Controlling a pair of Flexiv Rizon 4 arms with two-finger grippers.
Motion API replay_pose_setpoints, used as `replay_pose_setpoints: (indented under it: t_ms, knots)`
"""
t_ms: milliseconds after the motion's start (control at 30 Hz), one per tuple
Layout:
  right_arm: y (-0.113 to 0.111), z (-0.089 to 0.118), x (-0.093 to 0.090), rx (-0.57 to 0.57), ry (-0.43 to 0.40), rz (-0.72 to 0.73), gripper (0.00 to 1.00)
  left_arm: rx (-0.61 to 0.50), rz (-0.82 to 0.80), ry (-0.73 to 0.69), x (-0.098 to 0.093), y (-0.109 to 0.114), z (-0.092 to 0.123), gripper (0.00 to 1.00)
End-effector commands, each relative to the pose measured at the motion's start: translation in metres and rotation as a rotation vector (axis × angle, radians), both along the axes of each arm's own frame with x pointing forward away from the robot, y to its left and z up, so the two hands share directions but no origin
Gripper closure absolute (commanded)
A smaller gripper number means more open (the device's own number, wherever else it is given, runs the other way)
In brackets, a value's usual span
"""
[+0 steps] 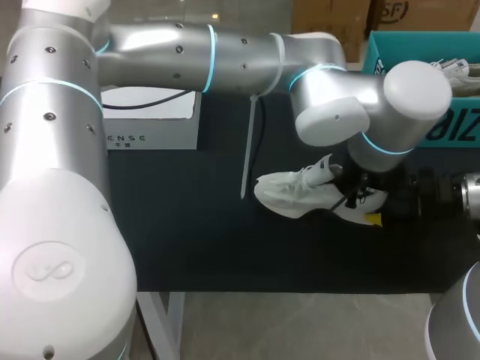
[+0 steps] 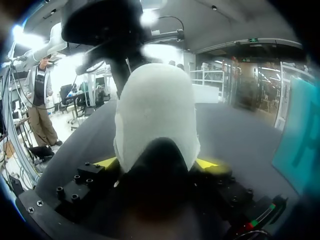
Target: Take the shoe out of the shoebox, open the shoe tongue, remove and reinsert the insole, then place the shoe into the shoebox
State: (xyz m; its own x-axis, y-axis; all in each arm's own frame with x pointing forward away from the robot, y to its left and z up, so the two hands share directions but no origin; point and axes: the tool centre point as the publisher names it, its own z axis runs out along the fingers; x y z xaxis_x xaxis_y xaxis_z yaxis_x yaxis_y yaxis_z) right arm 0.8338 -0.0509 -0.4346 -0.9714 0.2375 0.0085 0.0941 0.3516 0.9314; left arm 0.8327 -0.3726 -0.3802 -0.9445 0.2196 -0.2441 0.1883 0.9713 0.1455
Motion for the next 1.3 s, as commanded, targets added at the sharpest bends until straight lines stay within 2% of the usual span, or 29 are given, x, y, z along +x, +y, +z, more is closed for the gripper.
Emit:
replay_pose_setpoints:
  t_ms: [33,367,500,633,867,1300]
  knots:
    - [0.002,-0.003,0.0,-0.002,0.002,-0.001,1.0,-0.012,0.002,-0.016,-0.003,-0.003,0.01,1.0]
    - [0.002,-0.003,0.0,-0.002,0.002,-0.001,1.0,-0.049,0.024,-0.062,-0.008,-0.005,0.035,1.0]
    - [0.002,-0.003,0.0,-0.002,0.002,-0.001,1.0,-0.118,0.066,-0.059,-0.013,0.0,0.045,1.0]
    - [0.002,-0.003,0.0,-0.002,0.002,-0.001,1.0,-0.147,0.08,-0.066,-0.019,0.001,0.051,1.0]
    - [0.002,-0.003,0.0,-0.002,0.002,-0.001,1.0,-0.189,0.112,-0.06,-0.025,0.002,0.049,1.0]
    - [0.002,-0.003,0.0,-0.002,0.002,-0.001,1.0,-0.271,0.124,-0.152,-0.039,-0.006,0.082,1.0]
